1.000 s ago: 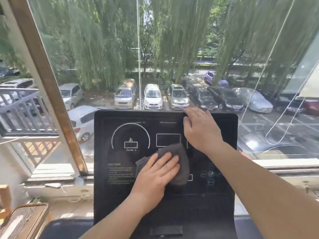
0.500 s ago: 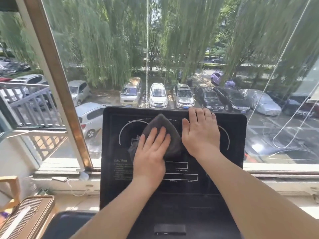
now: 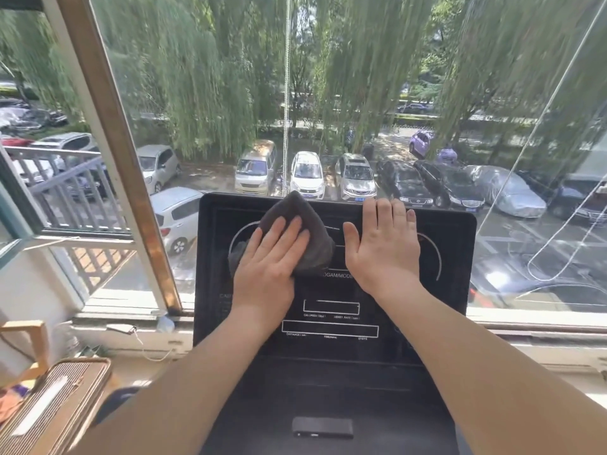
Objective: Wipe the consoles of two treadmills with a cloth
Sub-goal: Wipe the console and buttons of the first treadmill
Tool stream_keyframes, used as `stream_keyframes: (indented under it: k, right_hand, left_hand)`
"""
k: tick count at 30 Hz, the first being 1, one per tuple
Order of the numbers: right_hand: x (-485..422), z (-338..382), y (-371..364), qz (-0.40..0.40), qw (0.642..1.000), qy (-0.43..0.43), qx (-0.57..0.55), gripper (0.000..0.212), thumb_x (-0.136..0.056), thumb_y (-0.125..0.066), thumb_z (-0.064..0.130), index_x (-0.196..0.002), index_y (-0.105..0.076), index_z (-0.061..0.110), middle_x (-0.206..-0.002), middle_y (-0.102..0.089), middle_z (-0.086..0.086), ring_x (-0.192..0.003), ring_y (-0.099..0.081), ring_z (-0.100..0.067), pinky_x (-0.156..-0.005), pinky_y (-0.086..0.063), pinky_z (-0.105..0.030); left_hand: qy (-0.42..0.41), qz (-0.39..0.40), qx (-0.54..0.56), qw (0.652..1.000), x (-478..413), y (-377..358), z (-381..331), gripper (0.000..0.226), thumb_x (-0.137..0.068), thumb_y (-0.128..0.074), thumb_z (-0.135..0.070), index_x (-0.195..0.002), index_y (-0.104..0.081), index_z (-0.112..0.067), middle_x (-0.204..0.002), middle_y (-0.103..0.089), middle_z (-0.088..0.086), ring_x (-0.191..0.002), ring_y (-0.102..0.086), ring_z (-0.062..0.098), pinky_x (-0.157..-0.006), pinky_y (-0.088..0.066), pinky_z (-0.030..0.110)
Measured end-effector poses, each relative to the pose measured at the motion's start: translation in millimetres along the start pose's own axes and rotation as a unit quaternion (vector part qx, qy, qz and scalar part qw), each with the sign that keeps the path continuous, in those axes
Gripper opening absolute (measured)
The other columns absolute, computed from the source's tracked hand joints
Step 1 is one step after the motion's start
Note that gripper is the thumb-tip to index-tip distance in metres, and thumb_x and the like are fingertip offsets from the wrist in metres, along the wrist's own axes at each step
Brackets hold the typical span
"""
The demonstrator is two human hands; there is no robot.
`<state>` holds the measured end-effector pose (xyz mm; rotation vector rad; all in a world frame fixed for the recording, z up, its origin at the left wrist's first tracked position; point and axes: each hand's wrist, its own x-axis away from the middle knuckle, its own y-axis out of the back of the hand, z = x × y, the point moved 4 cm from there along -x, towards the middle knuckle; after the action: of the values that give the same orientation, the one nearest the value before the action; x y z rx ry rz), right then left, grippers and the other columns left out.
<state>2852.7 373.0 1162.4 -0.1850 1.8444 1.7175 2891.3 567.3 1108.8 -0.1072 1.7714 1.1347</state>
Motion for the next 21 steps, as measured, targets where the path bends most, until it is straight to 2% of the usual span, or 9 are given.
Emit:
stream_keyframes:
  k: [3, 5, 8, 11, 13, 15, 18, 21]
  right_hand:
    - [-0.7, 2.1, -0.9, -0.002, 1.0, -0.004, 0.002, 0.073, -0.102, -0.016, 0.058, -0.155, -0.029, 0.009, -0.152, -0.04, -0.014, -0.146, -0.03, -0.041, -0.125, -0.02, -0.058]
    - [-1.3, 2.6, -2.6, 0.001, 1.0, -0.003, 0.012, 0.074, -0.102, -0.015, 0.058, -0.155, -0.027, 0.009, -0.152, -0.039, -0.014, -0.145, -0.03, -0.041, -0.124, -0.02, -0.058]
    - [-1.5, 1.7, -3.0, 0.003, 1.0, 0.001, 0.018, 0.075, -0.101, -0.013, 0.06, -0.155, -0.027, 0.009, -0.152, -0.038, -0.014, -0.145, -0.03, -0.041, -0.124, -0.02, -0.058]
    - [-0.2, 2.5, -2.3, 0.009, 1.0, 0.0, 0.021, 0.076, -0.101, -0.012, 0.061, -0.155, -0.025, 0.009, -0.152, -0.036, -0.014, -0.146, -0.028, -0.041, -0.125, -0.019, -0.058]
    - [0.9, 3.4, -1.9, 0.01, 1.0, -0.001, 0.021, 0.078, -0.101, -0.012, 0.062, -0.157, -0.022, 0.008, -0.153, -0.034, -0.015, -0.147, -0.026, -0.041, -0.125, -0.017, -0.058]
    - [1.5, 4.8, -1.5, 0.01, 1.0, -0.001, 0.024, 0.08, -0.101, -0.012, 0.065, -0.157, -0.02, 0.008, -0.154, -0.033, -0.015, -0.149, -0.023, -0.042, -0.125, -0.016, -0.059]
    - [1.2, 4.6, -2.1, 0.015, 1.0, -0.002, 0.026, 0.082, -0.099, -0.011, 0.067, -0.155, -0.021, 0.009, -0.154, -0.033, -0.013, -0.149, -0.023, -0.041, -0.125, -0.016, -0.058]
    - [0.2, 5.7, -2.4, 0.012, 1.0, -0.005, 0.028, 0.086, -0.096, -0.01, 0.07, -0.154, -0.024, 0.008, -0.152, -0.033, -0.013, -0.148, -0.024, -0.04, -0.126, -0.015, -0.058]
  left_hand:
    - [0.012, 0.013, 0.017, 1.0, 38.3, -22.1, -29.2, 0.068, -0.083, -0.056, 0.003, -0.148, -0.055, -0.016, -0.161, -0.044, 0.0, -0.152, -0.035, 0.026, -0.124, -0.026, 0.053]
    - [-0.058, 0.057, -0.002, 0.997, 77.3, -37.6, -44.0, 0.064, -0.085, -0.048, 0.0, -0.146, -0.057, -0.018, -0.161, -0.044, -0.002, -0.151, -0.036, 0.024, -0.123, -0.027, 0.051]
    - [-0.207, 0.141, -0.023, 0.968, 131.6, -47.7, -47.9, 0.059, -0.089, -0.049, -0.002, -0.143, -0.06, -0.021, -0.16, -0.045, -0.005, -0.15, -0.039, 0.022, -0.125, -0.024, 0.047]
    - [-0.326, 0.186, -0.03, 0.927, 130.2, -35.3, -27.2, 0.048, -0.096, -0.049, -0.008, -0.139, -0.063, -0.024, -0.158, -0.048, -0.007, -0.148, -0.042, 0.018, -0.123, -0.025, 0.045]
    - [-0.35, 0.188, -0.047, 0.917, 102.9, -20.7, -6.4, 0.045, -0.099, -0.05, -0.012, -0.141, -0.061, -0.025, -0.159, -0.046, -0.007, -0.149, -0.039, 0.017, -0.122, -0.026, 0.045]
    - [-0.286, 0.143, -0.054, 0.946, 61.8, -3.2, 19.6, 0.053, -0.096, -0.044, -0.007, -0.144, -0.059, -0.023, -0.16, -0.045, -0.005, -0.149, -0.04, 0.019, -0.121, -0.029, 0.047]
    - [-0.102, 0.067, -0.03, 0.992, 13.1, 18.7, 47.7, 0.07, -0.08, -0.047, 0.001, -0.147, -0.057, -0.018, -0.159, -0.046, 0.0, -0.149, -0.041, 0.022, -0.123, -0.026, 0.046]
    - [0.017, 0.016, 0.001, 1.0, 13.0, 18.6, 40.2, 0.073, -0.076, -0.056, 0.004, -0.147, -0.057, -0.017, -0.159, -0.046, -0.002, -0.15, -0.038, 0.02, -0.126, -0.023, 0.043]
